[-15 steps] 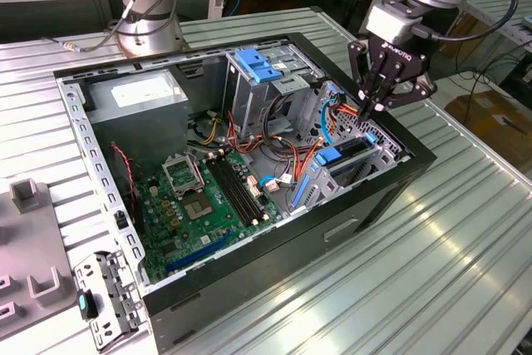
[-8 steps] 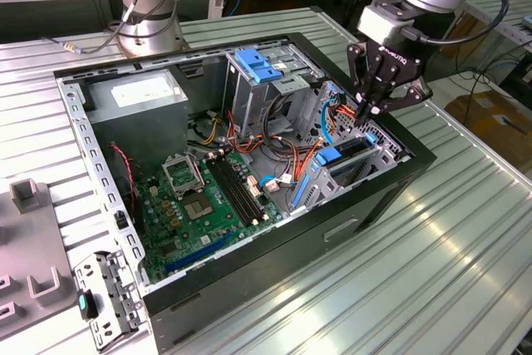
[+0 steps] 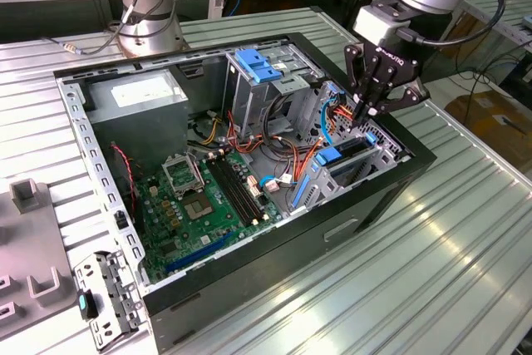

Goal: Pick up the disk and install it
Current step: 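Insert the first disk wire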

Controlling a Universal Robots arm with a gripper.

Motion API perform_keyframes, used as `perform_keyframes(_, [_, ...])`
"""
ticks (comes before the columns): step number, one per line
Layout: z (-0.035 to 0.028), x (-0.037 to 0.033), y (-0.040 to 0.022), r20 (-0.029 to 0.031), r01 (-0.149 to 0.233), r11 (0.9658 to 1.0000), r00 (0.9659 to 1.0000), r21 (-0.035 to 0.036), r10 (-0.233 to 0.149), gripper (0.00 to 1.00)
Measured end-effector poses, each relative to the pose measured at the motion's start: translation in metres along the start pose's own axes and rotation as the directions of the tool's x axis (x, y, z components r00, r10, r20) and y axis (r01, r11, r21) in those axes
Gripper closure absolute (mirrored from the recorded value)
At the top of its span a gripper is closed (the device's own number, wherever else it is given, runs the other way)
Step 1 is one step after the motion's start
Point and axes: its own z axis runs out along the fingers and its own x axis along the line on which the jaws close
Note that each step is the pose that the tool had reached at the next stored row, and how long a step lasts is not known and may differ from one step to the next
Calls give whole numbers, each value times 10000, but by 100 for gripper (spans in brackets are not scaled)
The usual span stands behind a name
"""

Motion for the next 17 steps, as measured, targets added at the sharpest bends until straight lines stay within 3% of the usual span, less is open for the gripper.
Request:
perform_keyframes(6, [0, 0, 5, 0, 0, 10000, 10000, 0, 0, 84])
perform_keyframes(8, [1, -5, 64, 1, 0, 10000, 10000, 0, 0, 84])
perform_keyframes(11, [15, 20, 82, 0, -22, 10000, 10000, -1, 22, 84])
perform_keyframes(12, [25, 22, 83, 1, -70, 10000, 10000, -2, 70, 84])
perform_keyframes(14, [52, 23, 84, 1, -532, 9986, 9986, -19, 532, 84])
perform_keyframes(17, [67, 43, 85, 2, -719, 9974, 9974, -26, 719, 84])
